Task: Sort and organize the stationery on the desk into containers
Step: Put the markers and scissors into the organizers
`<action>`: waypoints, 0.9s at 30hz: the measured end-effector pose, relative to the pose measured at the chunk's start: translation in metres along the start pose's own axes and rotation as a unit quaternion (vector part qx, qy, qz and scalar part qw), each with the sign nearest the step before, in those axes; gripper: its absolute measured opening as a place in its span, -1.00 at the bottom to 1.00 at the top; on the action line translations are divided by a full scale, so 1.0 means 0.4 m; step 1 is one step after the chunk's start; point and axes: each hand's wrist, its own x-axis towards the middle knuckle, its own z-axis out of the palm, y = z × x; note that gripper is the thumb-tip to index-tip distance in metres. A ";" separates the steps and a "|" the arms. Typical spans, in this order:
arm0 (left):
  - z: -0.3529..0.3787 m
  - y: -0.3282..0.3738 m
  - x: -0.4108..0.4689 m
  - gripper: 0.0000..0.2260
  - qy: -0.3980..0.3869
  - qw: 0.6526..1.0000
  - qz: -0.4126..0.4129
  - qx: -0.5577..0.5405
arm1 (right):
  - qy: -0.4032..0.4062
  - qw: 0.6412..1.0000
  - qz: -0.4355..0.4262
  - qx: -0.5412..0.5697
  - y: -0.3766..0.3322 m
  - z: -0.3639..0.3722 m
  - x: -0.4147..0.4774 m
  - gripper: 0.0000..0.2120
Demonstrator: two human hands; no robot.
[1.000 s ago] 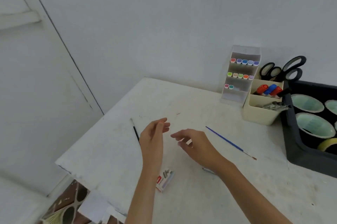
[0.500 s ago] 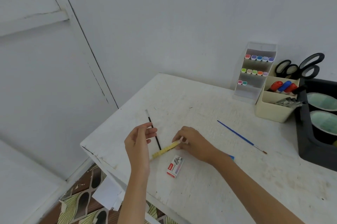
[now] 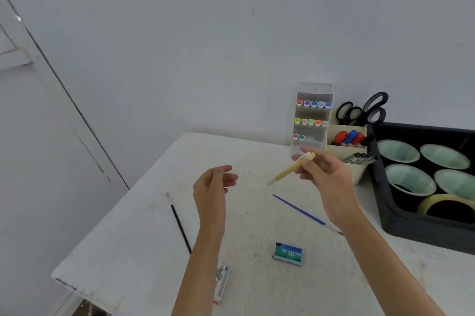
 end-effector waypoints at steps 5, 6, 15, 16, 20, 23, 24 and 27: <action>0.158 -0.010 0.066 -0.79 -0.096 0.995 0.003 0.034 | 0.123 0.969 -0.092 -0.191 -0.016 -0.051 0.035 -0.91; 0.189 -0.011 0.076 -0.80 -0.112 0.993 0.002 0.042 | 0.140 0.950 -0.125 -0.250 -0.019 -0.055 0.041 -0.90; 0.372 -0.007 0.161 -0.82 -0.208 0.973 -0.060 0.083 | 0.140 0.834 -0.255 -0.469 0.001 -0.072 0.144 -0.73; 0.383 -0.009 0.166 -0.81 -0.216 0.970 -0.073 0.086 | 0.124 0.832 -0.236 -0.486 0.015 -0.070 0.162 -0.73; 0.417 -0.028 0.183 -0.62 -0.234 0.959 -0.115 0.110 | 0.077 0.831 -0.188 -0.518 0.053 -0.060 0.228 -0.78; 0.428 -0.053 0.195 -0.61 -0.248 0.958 -0.113 0.094 | 0.059 0.832 -0.166 -0.527 0.065 -0.052 0.269 -0.83; 0.431 -0.060 0.199 -0.61 -0.247 0.959 -0.109 0.084 | 0.052 0.830 -0.159 -0.533 0.071 -0.051 0.284 -0.83; 0.438 -0.073 0.210 -0.60 -0.236 0.964 -0.097 0.068 | 0.033 0.822 -0.110 -0.558 0.089 -0.042 0.328 -0.73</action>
